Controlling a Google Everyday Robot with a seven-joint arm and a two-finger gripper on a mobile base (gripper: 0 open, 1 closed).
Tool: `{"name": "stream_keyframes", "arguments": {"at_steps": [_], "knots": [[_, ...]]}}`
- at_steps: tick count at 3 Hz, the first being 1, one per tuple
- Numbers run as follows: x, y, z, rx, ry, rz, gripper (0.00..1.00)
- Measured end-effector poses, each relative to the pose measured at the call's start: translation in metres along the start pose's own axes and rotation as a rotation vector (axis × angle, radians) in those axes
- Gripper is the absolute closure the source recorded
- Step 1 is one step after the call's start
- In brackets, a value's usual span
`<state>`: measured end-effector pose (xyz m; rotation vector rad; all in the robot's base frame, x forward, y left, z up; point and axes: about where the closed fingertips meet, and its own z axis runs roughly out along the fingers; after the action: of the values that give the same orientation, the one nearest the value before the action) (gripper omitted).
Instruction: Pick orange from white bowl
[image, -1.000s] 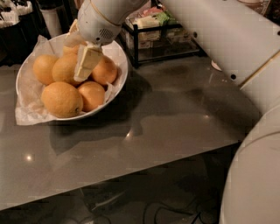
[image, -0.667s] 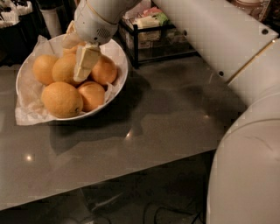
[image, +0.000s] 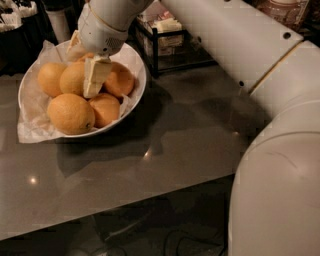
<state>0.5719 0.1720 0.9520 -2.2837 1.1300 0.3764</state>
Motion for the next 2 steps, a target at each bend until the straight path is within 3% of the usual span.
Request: {"name": "stream_keyframes", "arguments": {"at_steps": [2], "knots": [[-0.002,0.0024,0.0041,-0.015,-0.007,-0.007,0.33]]}}
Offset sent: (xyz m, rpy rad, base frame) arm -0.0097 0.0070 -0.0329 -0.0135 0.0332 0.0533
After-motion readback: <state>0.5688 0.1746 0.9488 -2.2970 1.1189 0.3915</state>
